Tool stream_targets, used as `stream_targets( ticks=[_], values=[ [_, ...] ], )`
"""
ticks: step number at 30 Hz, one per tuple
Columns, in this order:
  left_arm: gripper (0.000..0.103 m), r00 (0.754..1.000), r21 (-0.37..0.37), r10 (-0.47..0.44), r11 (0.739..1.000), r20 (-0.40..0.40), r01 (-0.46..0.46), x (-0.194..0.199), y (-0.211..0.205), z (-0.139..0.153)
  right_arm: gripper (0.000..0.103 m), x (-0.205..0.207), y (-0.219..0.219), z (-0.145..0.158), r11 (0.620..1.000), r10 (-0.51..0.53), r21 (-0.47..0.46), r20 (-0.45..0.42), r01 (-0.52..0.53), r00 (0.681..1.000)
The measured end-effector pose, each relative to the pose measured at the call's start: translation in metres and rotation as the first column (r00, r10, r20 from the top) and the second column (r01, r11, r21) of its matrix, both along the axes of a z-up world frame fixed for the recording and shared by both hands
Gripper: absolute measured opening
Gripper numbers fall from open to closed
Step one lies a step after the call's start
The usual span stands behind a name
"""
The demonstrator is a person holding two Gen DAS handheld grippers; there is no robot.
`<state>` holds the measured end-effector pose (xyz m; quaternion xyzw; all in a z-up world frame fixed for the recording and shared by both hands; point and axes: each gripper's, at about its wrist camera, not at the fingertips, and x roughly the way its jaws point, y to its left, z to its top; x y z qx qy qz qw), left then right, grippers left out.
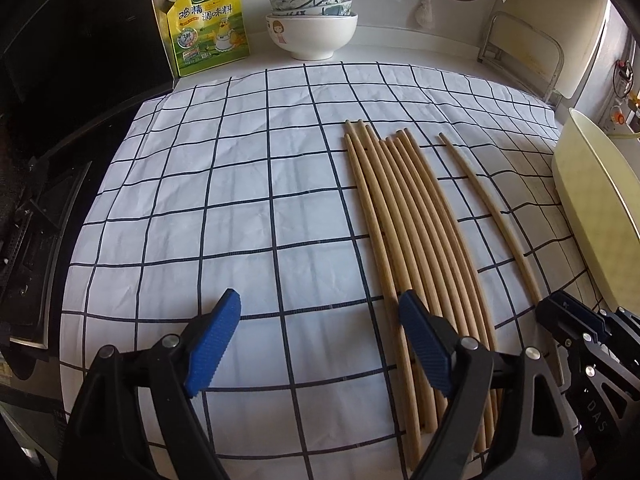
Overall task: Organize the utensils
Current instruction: 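Close the right gripper on a chopstick while the left gripper grasps another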
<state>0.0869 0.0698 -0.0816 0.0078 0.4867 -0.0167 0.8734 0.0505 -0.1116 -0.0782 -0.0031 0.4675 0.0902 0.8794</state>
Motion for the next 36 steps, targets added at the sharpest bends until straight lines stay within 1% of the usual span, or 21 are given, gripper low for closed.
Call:
stream_targets(
  ticks=[5,7,11,13,14,20,22,26,30,31,32,33,34,36],
  values=[
    [0.086,1.000,0.023,0.003,1.000,0.002,-0.003,-0.003,0.003,0.000,0.027,0.003,0.001,0.002,1.000,-0.001,-0.002,0.013,0.001,1.000],
    [0.087,1.000,0.030,0.007,1.000,0.003,-0.008,-0.004,0.005,0.000,0.027,0.005,0.001,0.003,1.000,0.001,-0.005,0.014,-0.001,1.000],
    [0.095,1.000,0.038,0.025,0.999,-0.004,-0.025,-0.001,0.007,-0.002,0.028,0.010,0.003,0.002,1.000,0.005,-0.010,0.015,-0.005,1.000],
    [0.093,0.999,0.054,0.027,0.998,-0.020,-0.026,0.002,0.004,-0.005,0.028,0.012,0.003,0.002,1.000,0.005,-0.010,0.015,-0.005,1.000],
    [0.095,1.000,0.059,0.028,0.998,-0.012,-0.027,0.003,0.004,-0.005,0.028,0.013,0.003,0.002,1.000,0.005,-0.010,0.015,-0.005,1.000],
    [0.094,0.999,0.054,0.031,0.998,-0.006,-0.031,0.010,0.004,-0.007,0.028,0.017,0.004,-0.001,1.000,0.006,-0.015,0.014,-0.006,1.000],
    [0.090,0.999,0.030,0.033,0.999,-0.006,-0.032,0.011,0.006,-0.006,0.028,0.019,0.004,-0.001,1.000,0.006,-0.019,0.013,-0.006,1.000],
    [0.075,1.000,0.014,0.018,1.000,-0.001,-0.018,0.012,0.002,-0.004,0.028,0.027,0.007,-0.005,0.999,0.016,-0.031,0.003,-0.016,1.000],
    [0.060,1.000,0.003,-0.005,1.000,0.003,0.005,0.011,-0.003,-0.002,0.028,0.031,0.013,-0.006,0.998,0.029,-0.057,0.019,-0.028,0.999],
    [0.058,1.000,0.001,-0.012,1.000,0.004,0.012,0.011,-0.004,-0.002,0.028,0.032,0.014,-0.006,0.998,0.031,-0.060,0.020,-0.030,0.999],
    [0.052,1.000,0.001,-0.018,1.000,0.005,0.018,0.010,-0.005,-0.002,0.027,0.033,0.016,-0.006,0.997,0.034,-0.063,0.020,-0.032,0.999],
    [0.046,1.000,-0.001,-0.023,1.000,0.006,0.023,0.010,-0.006,-0.001,0.022,0.033,0.017,-0.006,0.997,0.039,-0.067,0.022,-0.038,0.999],
    [0.043,1.000,-0.002,-0.027,1.000,0.007,0.027,0.010,-0.006,0.000,0.019,0.033,0.018,-0.006,0.996,0.045,-0.073,0.022,-0.043,0.999],
    [0.026,0.999,-0.005,-0.034,0.999,0.006,0.034,0.009,-0.007,0.000,0.008,0.034,0.019,-0.006,0.996,0.047,-0.082,0.022,-0.046,0.999]
  ],
)
